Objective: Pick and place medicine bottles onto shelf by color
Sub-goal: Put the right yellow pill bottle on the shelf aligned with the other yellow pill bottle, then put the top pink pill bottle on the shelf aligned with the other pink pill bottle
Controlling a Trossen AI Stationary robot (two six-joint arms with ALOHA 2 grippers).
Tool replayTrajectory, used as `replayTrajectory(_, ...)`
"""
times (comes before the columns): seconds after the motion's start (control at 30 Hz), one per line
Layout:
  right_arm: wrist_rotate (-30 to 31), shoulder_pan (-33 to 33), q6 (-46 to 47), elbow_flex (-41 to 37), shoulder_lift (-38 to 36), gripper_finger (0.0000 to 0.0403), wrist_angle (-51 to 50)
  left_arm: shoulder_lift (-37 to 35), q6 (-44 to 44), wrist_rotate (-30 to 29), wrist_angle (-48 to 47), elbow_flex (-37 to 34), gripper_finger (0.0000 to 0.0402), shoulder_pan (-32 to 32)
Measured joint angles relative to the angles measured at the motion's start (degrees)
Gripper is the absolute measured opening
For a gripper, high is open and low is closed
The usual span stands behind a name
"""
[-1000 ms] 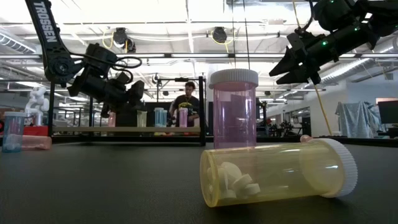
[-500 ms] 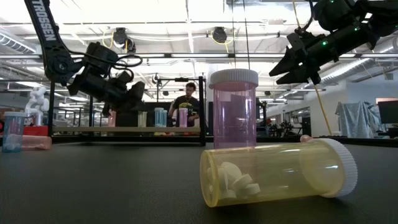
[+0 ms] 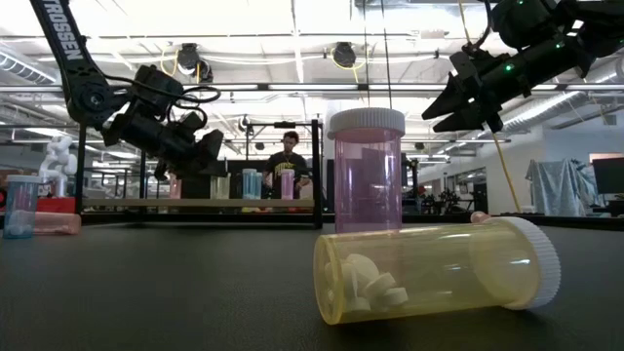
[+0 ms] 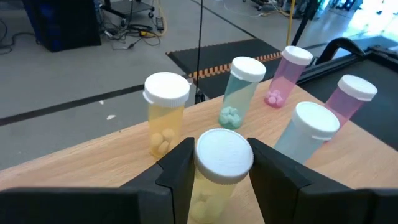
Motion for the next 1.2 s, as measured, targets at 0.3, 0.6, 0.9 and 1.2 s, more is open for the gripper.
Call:
replayTrajectory(0.3, 0.0, 0.0, 0.4, 0.0, 0.0, 0.0240, 0.0, 0.0, -1.4, -0.1, 0.0, 0.0, 0.0145, 0.0)
replayTrajectory(0.6, 0.0, 0.0, 0.5, 0.0, 0.0, 0.0240, 0.0, 0.1, -1.2, -0.1, -0.1, 0.0, 0.0228, 0.0)
replayTrajectory(0.9, 0.0, 0.0, 3.0, 0.0, 0.0, 0.0240, -0.9, -4.0, -3.0, -0.1, 2.3, 0.5, 0.0320, -0.1)
replayTrajectory(1.2, -0.3, 0.0, 4.5, 0.0, 0.0, 0.0240, -0.8, -18.7, -1.0, -0.4, -7.7, 5.8, 0.0334, -0.8)
